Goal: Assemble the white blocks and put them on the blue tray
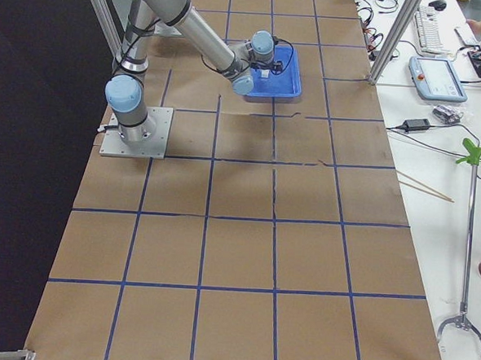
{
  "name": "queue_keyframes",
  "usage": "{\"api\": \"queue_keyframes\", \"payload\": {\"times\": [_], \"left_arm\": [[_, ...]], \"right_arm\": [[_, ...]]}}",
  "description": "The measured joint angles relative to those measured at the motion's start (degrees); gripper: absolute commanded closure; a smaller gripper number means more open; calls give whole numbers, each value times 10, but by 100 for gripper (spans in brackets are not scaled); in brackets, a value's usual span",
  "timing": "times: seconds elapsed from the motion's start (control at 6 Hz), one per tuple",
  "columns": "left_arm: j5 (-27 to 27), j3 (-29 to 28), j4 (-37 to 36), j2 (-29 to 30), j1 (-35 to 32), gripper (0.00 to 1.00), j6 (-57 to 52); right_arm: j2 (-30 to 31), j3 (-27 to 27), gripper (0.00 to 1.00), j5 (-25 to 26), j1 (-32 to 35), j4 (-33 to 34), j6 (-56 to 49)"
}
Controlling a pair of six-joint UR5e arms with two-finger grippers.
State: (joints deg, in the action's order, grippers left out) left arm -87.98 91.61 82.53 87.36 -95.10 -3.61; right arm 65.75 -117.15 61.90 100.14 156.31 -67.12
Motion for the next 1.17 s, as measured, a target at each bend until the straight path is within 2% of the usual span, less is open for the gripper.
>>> {"api": "queue_keyframes", "payload": {"times": [0.17, 0.5, 0.83, 1.17], "left_arm": [[0, 0, 0, 0, 0, 1, 0], [-1, 5, 1, 0, -1, 1, 0], [1, 10, -1, 0, 2, 1, -5], [2, 0, 7, -2, 5, 1, -5]], "right_arm": [[21, 17, 0, 8, -5, -58, 4], [68, 86, 0, 71, -12, -229, 35], [108, 155, 0, 172, -30, -395, 177], [154, 213, 0, 258, -57, -527, 389]]}}
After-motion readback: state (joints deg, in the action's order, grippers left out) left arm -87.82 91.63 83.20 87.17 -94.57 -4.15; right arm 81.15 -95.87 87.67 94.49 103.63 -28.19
